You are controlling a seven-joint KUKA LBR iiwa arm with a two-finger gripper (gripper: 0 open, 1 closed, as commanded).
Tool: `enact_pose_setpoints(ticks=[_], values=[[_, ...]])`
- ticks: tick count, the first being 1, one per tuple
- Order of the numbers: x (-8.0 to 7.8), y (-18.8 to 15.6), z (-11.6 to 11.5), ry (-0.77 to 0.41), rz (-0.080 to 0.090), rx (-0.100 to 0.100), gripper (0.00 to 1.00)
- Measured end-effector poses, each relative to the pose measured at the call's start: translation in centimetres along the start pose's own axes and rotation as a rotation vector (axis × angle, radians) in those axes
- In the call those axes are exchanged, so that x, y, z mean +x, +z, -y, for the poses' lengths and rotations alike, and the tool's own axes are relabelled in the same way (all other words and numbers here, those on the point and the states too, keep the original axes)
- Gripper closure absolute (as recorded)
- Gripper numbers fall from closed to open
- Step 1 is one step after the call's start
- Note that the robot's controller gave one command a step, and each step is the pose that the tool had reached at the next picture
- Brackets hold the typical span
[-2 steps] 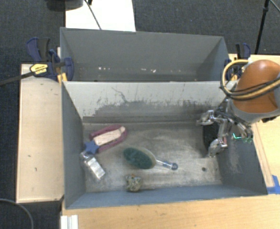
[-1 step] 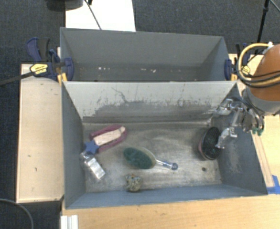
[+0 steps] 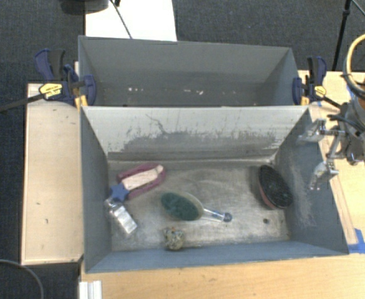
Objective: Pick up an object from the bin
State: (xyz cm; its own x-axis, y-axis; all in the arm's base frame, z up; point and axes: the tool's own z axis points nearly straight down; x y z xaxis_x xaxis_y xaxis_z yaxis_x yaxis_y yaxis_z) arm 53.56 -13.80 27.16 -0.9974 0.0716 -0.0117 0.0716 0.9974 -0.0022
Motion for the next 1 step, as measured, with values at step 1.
enact_pose_setpoints(ticks=[1], values=[[6.17,8.97,-11.78,-0.103,-0.017,-0.007,0.00]])
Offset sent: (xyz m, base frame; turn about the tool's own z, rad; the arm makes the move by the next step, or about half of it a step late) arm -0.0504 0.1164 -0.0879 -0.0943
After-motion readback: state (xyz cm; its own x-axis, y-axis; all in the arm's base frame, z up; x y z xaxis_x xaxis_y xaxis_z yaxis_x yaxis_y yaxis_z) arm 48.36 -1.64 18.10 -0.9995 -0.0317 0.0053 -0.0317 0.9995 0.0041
